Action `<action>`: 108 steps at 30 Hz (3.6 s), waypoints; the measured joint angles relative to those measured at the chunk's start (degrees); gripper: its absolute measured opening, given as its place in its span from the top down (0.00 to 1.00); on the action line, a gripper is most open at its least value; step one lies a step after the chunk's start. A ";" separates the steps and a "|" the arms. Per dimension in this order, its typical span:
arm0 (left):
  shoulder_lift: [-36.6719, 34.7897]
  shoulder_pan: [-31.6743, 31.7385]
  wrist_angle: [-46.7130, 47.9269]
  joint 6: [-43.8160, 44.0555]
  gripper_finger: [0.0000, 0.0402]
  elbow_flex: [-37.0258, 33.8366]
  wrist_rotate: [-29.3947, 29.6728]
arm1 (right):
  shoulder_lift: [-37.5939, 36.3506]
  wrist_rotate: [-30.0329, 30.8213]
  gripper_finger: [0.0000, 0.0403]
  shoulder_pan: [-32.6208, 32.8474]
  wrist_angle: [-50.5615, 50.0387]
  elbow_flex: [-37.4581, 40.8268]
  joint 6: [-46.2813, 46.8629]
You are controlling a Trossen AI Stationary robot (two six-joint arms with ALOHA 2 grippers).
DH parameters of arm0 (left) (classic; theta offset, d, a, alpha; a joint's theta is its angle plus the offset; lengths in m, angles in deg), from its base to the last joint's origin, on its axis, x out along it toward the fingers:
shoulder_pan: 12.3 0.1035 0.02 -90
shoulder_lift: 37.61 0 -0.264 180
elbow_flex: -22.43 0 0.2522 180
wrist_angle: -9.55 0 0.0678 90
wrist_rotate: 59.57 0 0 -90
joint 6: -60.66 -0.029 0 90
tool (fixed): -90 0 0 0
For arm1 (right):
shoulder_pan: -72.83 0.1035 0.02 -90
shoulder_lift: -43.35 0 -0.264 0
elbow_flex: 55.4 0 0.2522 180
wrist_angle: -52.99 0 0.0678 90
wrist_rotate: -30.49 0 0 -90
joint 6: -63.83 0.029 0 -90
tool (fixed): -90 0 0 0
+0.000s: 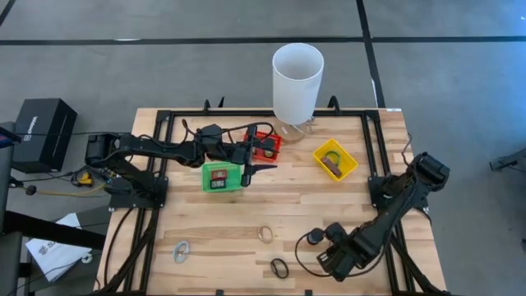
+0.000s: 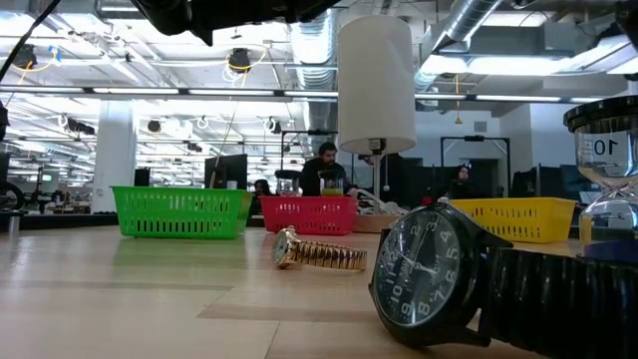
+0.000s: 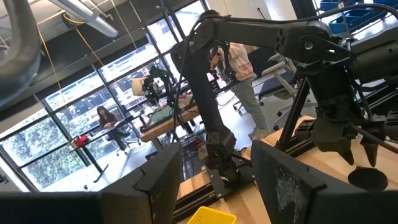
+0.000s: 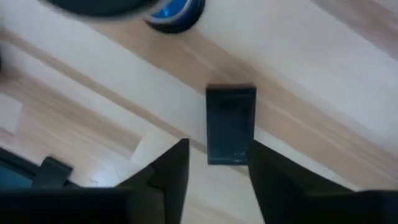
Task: Pick & Place Office items
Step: Put the black digital timer into the green bin
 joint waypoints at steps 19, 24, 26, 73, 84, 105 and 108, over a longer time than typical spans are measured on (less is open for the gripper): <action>0.00 -0.02 0.15 0.04 0.54 0.00 0.00 | 0.00 -0.19 0.43 0.60 8.42 6.90 3.21; 0.00 -0.02 0.15 0.02 0.54 0.00 0.02 | 0.00 -0.18 0.44 0.70 9.24 8.33 3.16; 0.00 -0.02 0.15 0.03 0.54 0.00 0.02 | 0.00 -0.18 0.44 0.70 9.69 9.41 2.61; 0.02 0.01 0.02 -0.44 0.54 -0.02 0.02 | 5.25 -1.64 0.60 0.90 9.81 7.70 -4.15; 0.02 0.01 0.02 -0.44 0.54 -0.02 0.02 | 5.49 -1.49 0.64 1.12 2.04 1.43 -5.61; 0.02 0.00 -0.11 -0.63 0.54 -0.02 0.02 | -8.28 24.41 0.62 4.09 -32.34 -15.26 -11.87; 0.02 0.01 0.00 -0.63 0.54 -0.02 -0.01 | -12.53 28.28 0.63 3.58 -36.02 -15.26 -14.73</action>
